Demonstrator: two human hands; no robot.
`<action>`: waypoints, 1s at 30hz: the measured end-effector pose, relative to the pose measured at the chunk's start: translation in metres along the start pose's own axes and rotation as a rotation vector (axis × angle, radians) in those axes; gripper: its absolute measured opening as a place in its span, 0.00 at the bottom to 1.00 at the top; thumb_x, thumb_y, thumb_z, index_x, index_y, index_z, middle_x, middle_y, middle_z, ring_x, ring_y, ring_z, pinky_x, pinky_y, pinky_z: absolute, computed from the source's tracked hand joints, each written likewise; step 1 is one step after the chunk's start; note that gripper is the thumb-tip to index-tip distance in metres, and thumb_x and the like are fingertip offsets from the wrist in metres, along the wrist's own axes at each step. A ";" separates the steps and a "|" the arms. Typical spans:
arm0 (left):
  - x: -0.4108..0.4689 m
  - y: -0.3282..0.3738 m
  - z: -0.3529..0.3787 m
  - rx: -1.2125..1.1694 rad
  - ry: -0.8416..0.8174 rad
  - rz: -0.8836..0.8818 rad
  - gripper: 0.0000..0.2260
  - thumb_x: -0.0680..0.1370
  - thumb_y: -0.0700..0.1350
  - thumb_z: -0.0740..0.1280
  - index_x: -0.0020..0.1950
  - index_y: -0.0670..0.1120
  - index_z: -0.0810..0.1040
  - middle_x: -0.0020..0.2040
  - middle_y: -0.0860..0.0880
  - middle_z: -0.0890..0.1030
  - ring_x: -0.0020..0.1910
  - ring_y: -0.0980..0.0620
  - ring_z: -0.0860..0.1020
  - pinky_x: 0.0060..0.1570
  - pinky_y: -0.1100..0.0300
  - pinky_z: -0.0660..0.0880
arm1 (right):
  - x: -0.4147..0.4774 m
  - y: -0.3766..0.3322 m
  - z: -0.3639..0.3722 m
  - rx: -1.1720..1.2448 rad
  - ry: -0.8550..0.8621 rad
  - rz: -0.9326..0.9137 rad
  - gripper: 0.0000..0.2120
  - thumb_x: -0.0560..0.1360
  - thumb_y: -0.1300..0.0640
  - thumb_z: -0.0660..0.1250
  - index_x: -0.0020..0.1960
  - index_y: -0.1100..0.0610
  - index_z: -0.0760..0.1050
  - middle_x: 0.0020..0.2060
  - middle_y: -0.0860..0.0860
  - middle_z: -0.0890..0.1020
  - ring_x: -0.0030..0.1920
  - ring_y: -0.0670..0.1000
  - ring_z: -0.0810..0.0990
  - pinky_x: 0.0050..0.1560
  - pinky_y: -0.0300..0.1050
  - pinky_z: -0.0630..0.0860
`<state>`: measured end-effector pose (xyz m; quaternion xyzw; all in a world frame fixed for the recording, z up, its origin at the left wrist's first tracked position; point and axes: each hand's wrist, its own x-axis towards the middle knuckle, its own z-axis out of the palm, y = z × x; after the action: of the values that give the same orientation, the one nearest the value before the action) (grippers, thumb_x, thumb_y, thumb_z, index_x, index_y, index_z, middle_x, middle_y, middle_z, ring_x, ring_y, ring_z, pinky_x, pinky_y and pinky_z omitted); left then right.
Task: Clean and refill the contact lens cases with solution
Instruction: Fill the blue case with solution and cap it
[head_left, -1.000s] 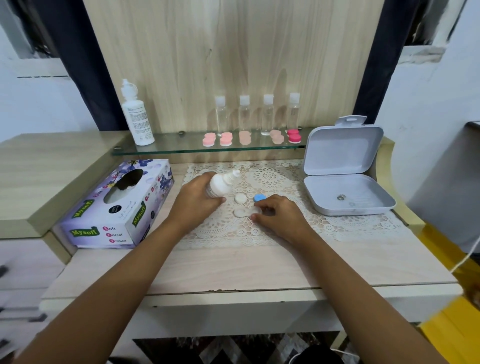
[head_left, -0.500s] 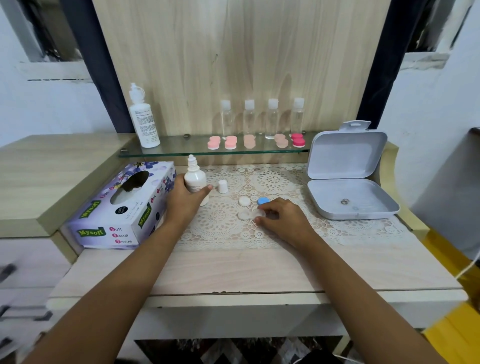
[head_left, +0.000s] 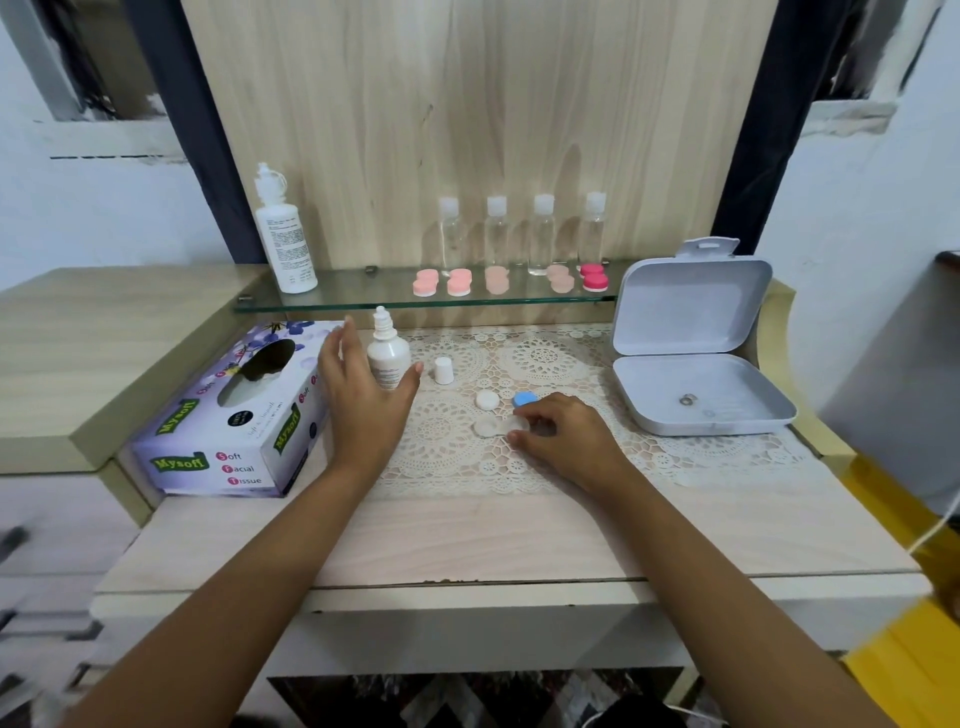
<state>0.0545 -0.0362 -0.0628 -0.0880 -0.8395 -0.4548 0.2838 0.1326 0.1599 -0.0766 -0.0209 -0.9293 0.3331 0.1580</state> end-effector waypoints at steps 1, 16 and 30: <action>-0.006 0.005 -0.001 0.028 0.074 0.073 0.34 0.72 0.49 0.73 0.73 0.42 0.61 0.69 0.38 0.62 0.68 0.44 0.59 0.67 0.51 0.58 | 0.000 0.000 0.000 0.005 0.002 0.000 0.10 0.71 0.52 0.70 0.51 0.53 0.81 0.47 0.50 0.79 0.50 0.49 0.74 0.53 0.46 0.70; 0.005 0.019 0.037 0.075 -0.707 0.101 0.18 0.77 0.47 0.66 0.66 0.46 0.72 0.57 0.48 0.74 0.51 0.55 0.71 0.50 0.64 0.66 | 0.002 0.002 0.002 -0.011 -0.008 0.013 0.14 0.71 0.50 0.69 0.56 0.52 0.79 0.50 0.50 0.79 0.54 0.49 0.73 0.55 0.45 0.69; 0.022 0.025 0.041 0.212 -0.848 0.168 0.15 0.75 0.47 0.69 0.60 0.44 0.78 0.50 0.50 0.74 0.49 0.55 0.72 0.46 0.65 0.66 | 0.002 0.002 0.002 -0.026 -0.006 0.014 0.15 0.72 0.51 0.69 0.57 0.53 0.79 0.52 0.51 0.79 0.56 0.50 0.73 0.56 0.46 0.69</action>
<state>0.0307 0.0090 -0.0500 -0.3050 -0.9137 -0.2655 -0.0420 0.1296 0.1609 -0.0790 -0.0286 -0.9339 0.3219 0.1527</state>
